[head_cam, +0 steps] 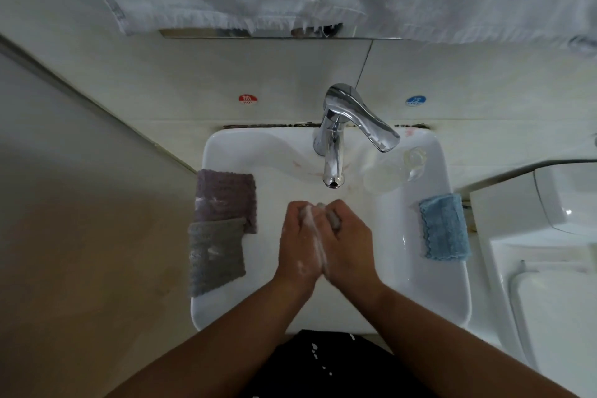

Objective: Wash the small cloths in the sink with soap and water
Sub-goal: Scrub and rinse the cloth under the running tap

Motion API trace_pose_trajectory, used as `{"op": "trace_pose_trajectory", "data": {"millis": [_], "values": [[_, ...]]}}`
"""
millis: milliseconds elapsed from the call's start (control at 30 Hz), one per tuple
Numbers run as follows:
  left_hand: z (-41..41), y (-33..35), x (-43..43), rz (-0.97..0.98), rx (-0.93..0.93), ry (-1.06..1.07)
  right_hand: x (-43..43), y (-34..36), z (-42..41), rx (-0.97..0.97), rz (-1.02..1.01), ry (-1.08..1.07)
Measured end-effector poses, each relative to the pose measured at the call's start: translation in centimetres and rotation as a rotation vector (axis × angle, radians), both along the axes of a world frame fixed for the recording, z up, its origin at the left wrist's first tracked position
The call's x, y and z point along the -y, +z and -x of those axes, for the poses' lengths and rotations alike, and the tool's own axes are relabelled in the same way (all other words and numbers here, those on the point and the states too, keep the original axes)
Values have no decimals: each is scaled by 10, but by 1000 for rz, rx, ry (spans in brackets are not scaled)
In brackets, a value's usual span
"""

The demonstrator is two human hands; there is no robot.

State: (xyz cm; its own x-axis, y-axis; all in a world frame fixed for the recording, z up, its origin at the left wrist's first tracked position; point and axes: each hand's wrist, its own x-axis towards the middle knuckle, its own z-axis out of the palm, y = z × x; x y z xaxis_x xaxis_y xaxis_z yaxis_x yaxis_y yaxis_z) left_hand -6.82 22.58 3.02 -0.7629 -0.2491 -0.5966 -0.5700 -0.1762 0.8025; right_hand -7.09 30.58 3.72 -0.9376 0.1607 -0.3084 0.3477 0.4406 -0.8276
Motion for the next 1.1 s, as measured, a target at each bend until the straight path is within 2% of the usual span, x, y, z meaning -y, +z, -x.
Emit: {"op": "trace_pose_trajectory", "data": {"millis": [133, 233, 333, 500, 600, 700, 767, 833, 967, 1033, 1100], "values": [[-21, 7, -17, -145, -35, -149, -19, -15, 30, 118, 0, -184], [1, -8, -3, 141, -6, -105, -4, -5, 5, 150, 11, -76], [7, -11, 3, 134, 14, -73, 2, 0, -5, 75, 28, -2], [-19, 6, -17, 36, -61, -205, -19, -16, 30, 128, 9, -179], [5, -5, -6, 162, -22, -91, -5, -3, 7, 125, 32, -82], [7, -4, -1, 103, -18, -77, 0, 4, -1, 36, 25, -4], [-8, 2, -7, 54, -34, -163, -10, -5, 18, 68, -24, -82], [-17, 6, -14, -31, -52, -232, -20, -13, 31, 147, 14, -167], [8, -6, 1, 172, -34, -153, -3, -5, -1, 155, 34, -86], [11, -9, 5, 142, -20, -140, 3, 2, -8, 94, 60, -38], [0, -2, -2, 150, -41, -185, -3, -3, 8, 62, 1, -69]]}}
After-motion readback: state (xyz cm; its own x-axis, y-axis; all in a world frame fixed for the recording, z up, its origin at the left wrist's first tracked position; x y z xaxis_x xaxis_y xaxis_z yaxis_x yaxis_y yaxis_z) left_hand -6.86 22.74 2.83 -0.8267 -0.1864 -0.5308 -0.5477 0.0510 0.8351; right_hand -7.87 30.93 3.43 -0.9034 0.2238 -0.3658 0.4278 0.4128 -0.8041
